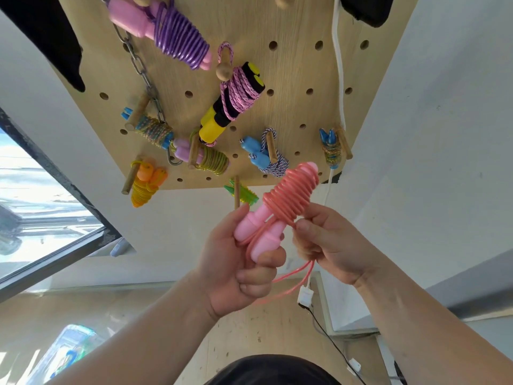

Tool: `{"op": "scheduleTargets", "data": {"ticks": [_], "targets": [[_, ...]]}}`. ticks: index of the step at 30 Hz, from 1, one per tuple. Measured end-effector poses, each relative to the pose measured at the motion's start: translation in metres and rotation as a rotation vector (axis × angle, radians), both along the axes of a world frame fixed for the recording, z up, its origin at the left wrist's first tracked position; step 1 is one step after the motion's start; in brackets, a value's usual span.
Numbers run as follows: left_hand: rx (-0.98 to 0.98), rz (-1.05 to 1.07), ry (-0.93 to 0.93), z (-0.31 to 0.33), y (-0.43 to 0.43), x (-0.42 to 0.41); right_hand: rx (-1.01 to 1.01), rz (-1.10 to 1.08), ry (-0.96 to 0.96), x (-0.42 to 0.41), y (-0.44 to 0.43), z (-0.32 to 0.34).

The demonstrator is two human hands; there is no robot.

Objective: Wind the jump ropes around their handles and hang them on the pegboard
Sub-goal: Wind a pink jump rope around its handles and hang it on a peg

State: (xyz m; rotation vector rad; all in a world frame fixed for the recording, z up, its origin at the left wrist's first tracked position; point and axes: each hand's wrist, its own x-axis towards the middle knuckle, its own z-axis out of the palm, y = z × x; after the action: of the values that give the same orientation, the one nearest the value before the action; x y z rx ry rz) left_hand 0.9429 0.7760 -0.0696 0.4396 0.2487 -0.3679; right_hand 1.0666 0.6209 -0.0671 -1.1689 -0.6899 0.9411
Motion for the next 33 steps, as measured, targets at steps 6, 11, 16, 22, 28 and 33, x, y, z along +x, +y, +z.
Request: {"op": "scheduleTargets", "data": {"ticks": [6,11,16,22,28,33], "targets": [[0.561,0.214,0.104,0.007,-0.004,0.003,0.033,-0.150,-0.045,-0.016,0.009,0.009],[1.649,0.552,-0.179,-0.002,-0.008,-0.002,-0.048,-0.331,0.021,-0.028,0.016,0.015],[1.789,0.577,-0.205,0.004,-0.006,0.002,-0.066,-0.342,-0.049,-0.033,0.017,0.019],[1.074,0.619,-0.092,0.014,-0.012,0.003,-0.154,-0.247,-0.179,-0.024,0.011,0.016],[0.461,0.324,-0.031,0.024,-0.019,0.001,-0.072,-0.168,-0.194,-0.017,0.005,0.018],[0.358,0.172,-0.007,0.029,-0.008,0.002,-0.051,-0.288,-0.304,-0.017,0.002,0.012]]}}
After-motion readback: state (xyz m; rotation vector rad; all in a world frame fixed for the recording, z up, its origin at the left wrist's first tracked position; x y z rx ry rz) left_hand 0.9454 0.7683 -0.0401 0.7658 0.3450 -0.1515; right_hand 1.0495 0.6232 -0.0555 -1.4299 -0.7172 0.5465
